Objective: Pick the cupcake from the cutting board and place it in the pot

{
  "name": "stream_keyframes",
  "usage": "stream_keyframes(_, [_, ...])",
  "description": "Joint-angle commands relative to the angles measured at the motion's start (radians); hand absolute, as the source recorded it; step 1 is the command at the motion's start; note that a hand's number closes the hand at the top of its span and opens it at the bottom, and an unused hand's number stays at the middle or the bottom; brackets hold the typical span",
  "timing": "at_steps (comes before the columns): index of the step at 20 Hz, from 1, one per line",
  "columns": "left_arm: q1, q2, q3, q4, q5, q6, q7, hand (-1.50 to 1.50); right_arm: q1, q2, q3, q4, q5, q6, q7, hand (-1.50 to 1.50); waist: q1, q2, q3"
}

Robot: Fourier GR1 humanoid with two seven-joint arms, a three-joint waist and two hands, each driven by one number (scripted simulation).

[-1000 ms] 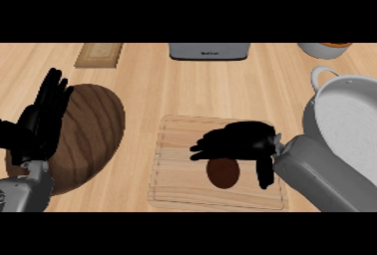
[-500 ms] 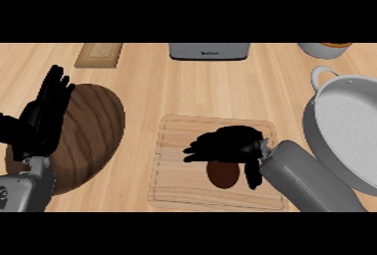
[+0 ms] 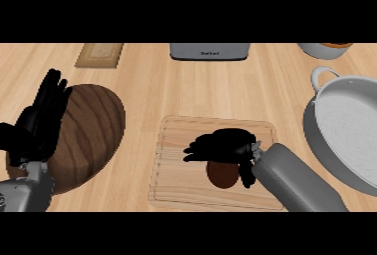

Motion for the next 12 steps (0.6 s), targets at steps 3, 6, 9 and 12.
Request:
stream_keyframes(3, [-0.012,0.026,0.047,0.037,0.029,-0.051,-0.012,0.0,0.005,0.01,0.07,-0.031,0.087,-0.056,-0.109,1.5,-0.004,0.0,0.0])
stream_keyframes(6, [-0.003,-0.035,-0.005,0.028,-0.042,-0.001,-0.028,0.0,0.013,0.004,0.035,0.068,0.12,-0.126,-0.208,1.5,-0.002,0.001,0.0])
stream_keyframes(9, [-0.008,-0.019,0.044,0.054,0.009,-0.05,-0.046,0.0,-0.015,0.08,0.028,0.131,0.145,-0.12,-0.201,1.5,0.0,0.001,0.0])
stream_keyframes(12, [0.032,-0.025,0.031,-0.033,-0.019,-0.027,-0.002,0.0,-0.03,0.055,0.003,0.15,0.162,-0.123,-0.258,1.5,0.002,0.0,0.0])
